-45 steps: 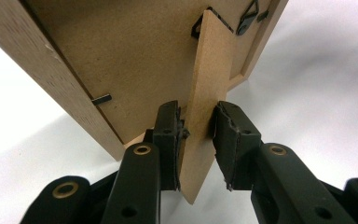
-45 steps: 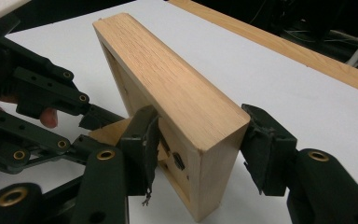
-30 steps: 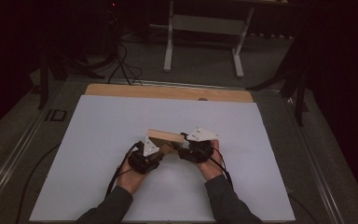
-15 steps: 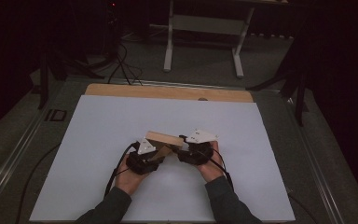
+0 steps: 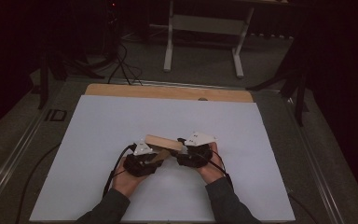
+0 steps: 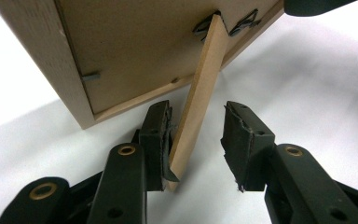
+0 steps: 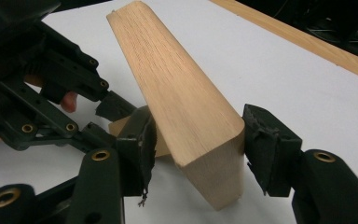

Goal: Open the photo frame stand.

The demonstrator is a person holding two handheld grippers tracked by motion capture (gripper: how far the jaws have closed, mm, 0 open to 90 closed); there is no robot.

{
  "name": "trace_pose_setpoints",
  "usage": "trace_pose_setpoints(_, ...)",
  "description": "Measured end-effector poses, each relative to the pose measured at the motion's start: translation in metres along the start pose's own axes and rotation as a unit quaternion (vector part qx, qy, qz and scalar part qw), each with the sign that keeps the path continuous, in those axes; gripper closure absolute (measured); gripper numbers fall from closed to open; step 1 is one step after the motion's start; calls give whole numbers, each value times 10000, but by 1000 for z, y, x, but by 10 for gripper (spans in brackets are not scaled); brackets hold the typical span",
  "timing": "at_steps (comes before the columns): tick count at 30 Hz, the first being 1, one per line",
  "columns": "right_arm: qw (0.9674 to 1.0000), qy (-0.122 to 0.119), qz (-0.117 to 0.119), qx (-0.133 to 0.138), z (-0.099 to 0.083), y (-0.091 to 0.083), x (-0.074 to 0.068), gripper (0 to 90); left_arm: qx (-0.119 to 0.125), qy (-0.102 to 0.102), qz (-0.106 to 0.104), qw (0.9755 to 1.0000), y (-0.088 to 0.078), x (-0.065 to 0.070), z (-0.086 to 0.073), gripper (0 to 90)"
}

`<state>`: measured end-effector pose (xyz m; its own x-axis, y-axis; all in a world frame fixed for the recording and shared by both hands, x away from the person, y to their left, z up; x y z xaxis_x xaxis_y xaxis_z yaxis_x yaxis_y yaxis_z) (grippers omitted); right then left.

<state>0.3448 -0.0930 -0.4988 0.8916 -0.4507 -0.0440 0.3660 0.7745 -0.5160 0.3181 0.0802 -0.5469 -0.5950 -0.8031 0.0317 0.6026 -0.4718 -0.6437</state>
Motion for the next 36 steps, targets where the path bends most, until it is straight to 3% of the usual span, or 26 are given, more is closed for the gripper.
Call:
trace_pose_setpoints(20,9998,-61,129,-140,-3,1,-4,424,6,-76,-118,9999,-5,2,-3,615)
trace_pose_setpoints(36,9998,-84,116,-164,-4,0,-3,419,45,-34,-78,10000,-9,1,-3,610)
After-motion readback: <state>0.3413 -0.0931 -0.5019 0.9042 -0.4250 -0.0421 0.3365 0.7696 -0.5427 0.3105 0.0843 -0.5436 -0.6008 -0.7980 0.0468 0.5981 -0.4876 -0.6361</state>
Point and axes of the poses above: each handheld gripper's, and its own axes: y roughly forward along the jaws, z roughly out of its top, x roughly to its right, the point moved 4 cm from there along y, roughly forward along the jaws, and after that the axes turned 9 degrees about z, right-handed, at the moved point
